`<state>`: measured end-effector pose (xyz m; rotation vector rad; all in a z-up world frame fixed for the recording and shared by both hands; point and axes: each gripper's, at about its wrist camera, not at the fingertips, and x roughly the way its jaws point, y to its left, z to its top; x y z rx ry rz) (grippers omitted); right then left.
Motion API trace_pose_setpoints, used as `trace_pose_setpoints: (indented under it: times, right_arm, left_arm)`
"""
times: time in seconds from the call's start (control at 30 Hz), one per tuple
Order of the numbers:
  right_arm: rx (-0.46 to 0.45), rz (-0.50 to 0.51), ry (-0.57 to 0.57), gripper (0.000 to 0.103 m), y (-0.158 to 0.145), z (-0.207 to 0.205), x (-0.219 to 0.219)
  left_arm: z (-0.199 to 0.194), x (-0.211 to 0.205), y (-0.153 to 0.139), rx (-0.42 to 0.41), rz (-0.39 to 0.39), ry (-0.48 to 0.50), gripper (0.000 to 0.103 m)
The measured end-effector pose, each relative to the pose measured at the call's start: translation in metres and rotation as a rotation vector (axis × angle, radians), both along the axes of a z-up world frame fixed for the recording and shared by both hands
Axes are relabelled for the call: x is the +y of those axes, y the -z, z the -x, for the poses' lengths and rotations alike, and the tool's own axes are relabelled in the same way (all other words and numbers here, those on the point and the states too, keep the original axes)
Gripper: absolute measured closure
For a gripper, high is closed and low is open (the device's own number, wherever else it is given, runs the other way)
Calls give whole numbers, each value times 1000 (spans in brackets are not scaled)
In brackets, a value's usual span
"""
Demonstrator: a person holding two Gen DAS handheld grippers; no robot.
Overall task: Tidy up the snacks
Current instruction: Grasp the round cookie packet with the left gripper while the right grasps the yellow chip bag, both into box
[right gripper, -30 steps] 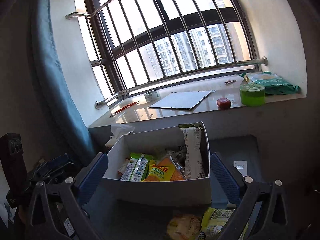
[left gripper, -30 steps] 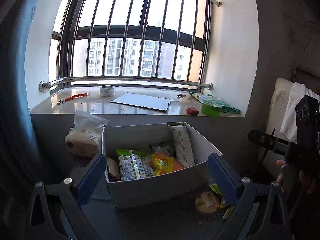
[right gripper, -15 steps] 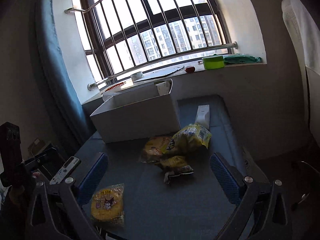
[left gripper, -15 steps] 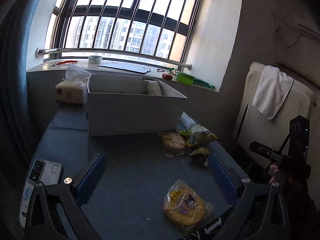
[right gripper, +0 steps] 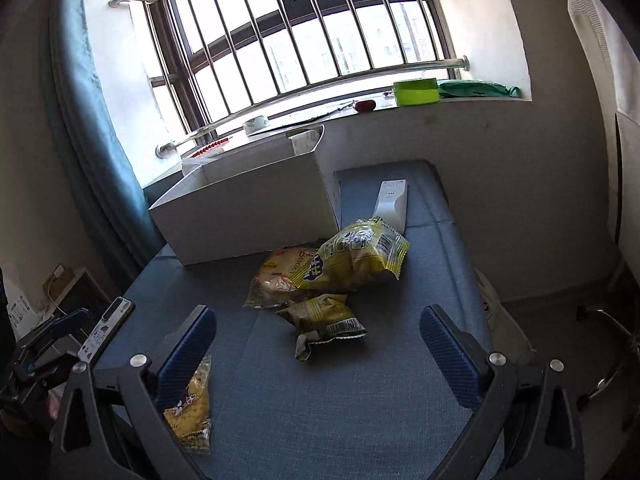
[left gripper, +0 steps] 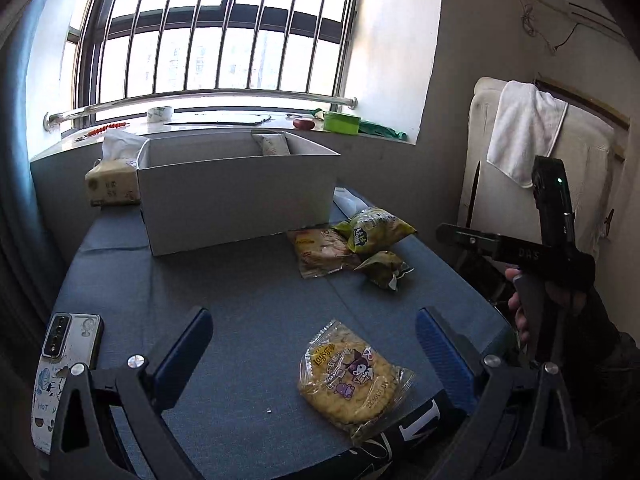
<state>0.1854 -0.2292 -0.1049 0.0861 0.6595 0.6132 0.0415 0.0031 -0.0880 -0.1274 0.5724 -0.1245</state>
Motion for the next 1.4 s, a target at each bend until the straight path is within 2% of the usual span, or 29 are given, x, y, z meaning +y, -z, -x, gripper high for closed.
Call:
trace_pose_setpoints:
  times: [0.13, 0.3, 0.37, 0.43, 0.47, 0.53, 0.63, 0.8, 1.03, 1.1, 1.2, 1.23, 1.27, 1.3, 1.33, 1.4]
  right_arm:
    - [66, -21, 10, 0, 6, -41, 12]
    - [277, -115, 64, 0, 33, -106, 19]
    - [333, -136, 66, 0, 43, -124, 25]
    - [369, -111, 87, 0, 52, -139, 32]
    - [388, -103, 86, 14, 56, -143, 35]
    - [386, -116, 59, 59, 58, -145, 40]
    - [337, -115, 54, 60, 51, -135, 41]
    - [270, -168, 44, 60, 29, -113, 28]
    - [176, -210, -11, 60, -2, -63, 5]
    - [154, -208, -16, 60, -6, -49, -2]
    - [128, -194, -9, 60, -7, -33, -10]
    - [136, -210, -11, 60, -5, -29, -11]
    - [144, -221, -14, 60, -4, -27, -12]
    - [143, -219, -17, 60, -3, -24, -12]
    - [136, -206, -16, 60, -2, -21, -12]
    - [133, -197, -20, 60, -1, -19, -11]
  left_arm:
    - [-2, 1, 4, 14, 5, -6, 0]
    - [-2, 8, 5, 19, 23, -24, 0]
    - [-4, 10, 8, 30, 33, -25, 0]
    - [-6, 9, 10, 42, 28, -24, 0]
    - [-7, 8, 11, 44, 24, -18, 0]
    - [-8, 5, 13, 60, 18, 5, 0]
    - [-11, -3, 18, 79, -7, 48, 0]
    - [-23, -19, 30, 157, -23, 152, 0]
    - [-44, -45, 50, 272, -116, 284, 0]
    - [-51, -48, 56, 301, -130, 281, 0]
    - [-58, -59, 69, 345, -218, 248, 2]
    - [-58, -62, 73, 357, -223, 260, 4]
    - [-57, -62, 75, 351, -215, 274, 9]
    - [-55, -62, 74, 335, -214, 280, 25]
    - [-55, -62, 72, 327, -215, 277, 35]
    - [-57, -55, 72, 322, -213, 239, 85]
